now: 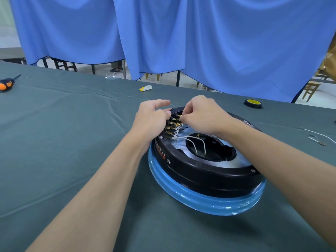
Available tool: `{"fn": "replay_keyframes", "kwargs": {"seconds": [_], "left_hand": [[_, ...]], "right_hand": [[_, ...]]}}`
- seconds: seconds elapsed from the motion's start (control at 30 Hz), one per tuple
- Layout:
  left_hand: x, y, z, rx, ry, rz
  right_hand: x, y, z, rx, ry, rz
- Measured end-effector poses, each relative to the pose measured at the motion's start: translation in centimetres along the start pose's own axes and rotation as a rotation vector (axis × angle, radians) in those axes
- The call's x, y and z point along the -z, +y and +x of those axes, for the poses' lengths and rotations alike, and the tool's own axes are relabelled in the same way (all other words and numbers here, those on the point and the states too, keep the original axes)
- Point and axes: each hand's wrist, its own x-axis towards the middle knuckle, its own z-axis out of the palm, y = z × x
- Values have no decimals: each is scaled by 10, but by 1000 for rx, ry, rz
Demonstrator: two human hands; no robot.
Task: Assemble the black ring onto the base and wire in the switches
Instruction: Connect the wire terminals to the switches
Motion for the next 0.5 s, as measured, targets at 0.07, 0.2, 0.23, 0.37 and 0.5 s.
{"fn": "replay_keyframes", "kwargs": {"seconds": [0.07,0.2,0.23,0.37,0.5], "left_hand": [[0,0,-1,1,0,6],[0,1,-2,-4,5,21],[0,1,-2,-4,5,24],[0,0,1,10,4,21],[-1,-1,1,14,8,7]], "right_hand": [[0,-1,0,20,23,-27],[-1,-1,2,52,43,-63],[-1,-1,2,55,40,-68],[-3,-4,3,50,50,-68],[-3,-9,4,26,49,-64]]}}
